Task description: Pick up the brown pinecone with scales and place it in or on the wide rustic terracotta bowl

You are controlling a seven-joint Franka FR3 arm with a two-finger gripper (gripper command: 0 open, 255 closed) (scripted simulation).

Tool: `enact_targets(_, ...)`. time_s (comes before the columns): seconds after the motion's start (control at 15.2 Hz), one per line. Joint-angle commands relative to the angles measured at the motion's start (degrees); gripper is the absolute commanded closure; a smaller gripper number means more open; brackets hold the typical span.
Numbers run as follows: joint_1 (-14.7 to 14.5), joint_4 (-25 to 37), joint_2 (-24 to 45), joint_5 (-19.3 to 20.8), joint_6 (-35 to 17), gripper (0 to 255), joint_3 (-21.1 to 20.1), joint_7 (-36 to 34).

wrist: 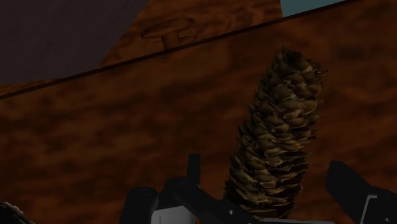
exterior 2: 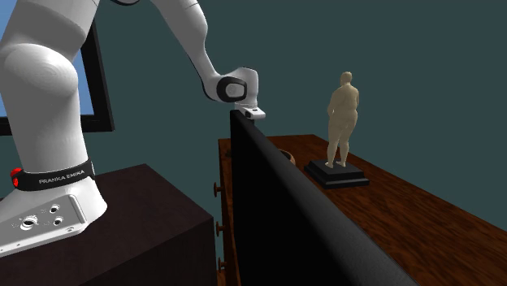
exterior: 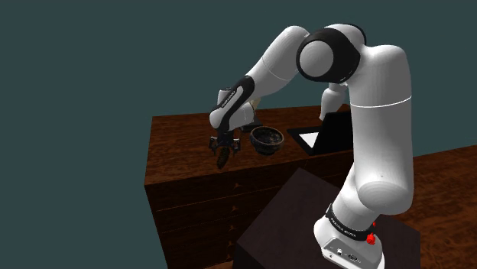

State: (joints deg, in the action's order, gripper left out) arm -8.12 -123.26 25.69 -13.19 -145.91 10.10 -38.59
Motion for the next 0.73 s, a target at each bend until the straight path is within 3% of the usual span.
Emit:
enact_targets(0.0, 0.0, 0.1, 0.1, 0.0, -0.1, 0, 0.0, 0.0)
enact_targets(0.33, 0.0, 0.1, 0.1, 0.0, -0.1, 0, 0.0, 0.0)
enact_targets(0.4, 0.0, 0.1, 0.1, 0.0, -0.1, 255, 0.0, 0.0)
enact_targets(0.66, 0.0, 0.1, 0.1, 0.0, -0.1, 255, 0.0, 0.0)
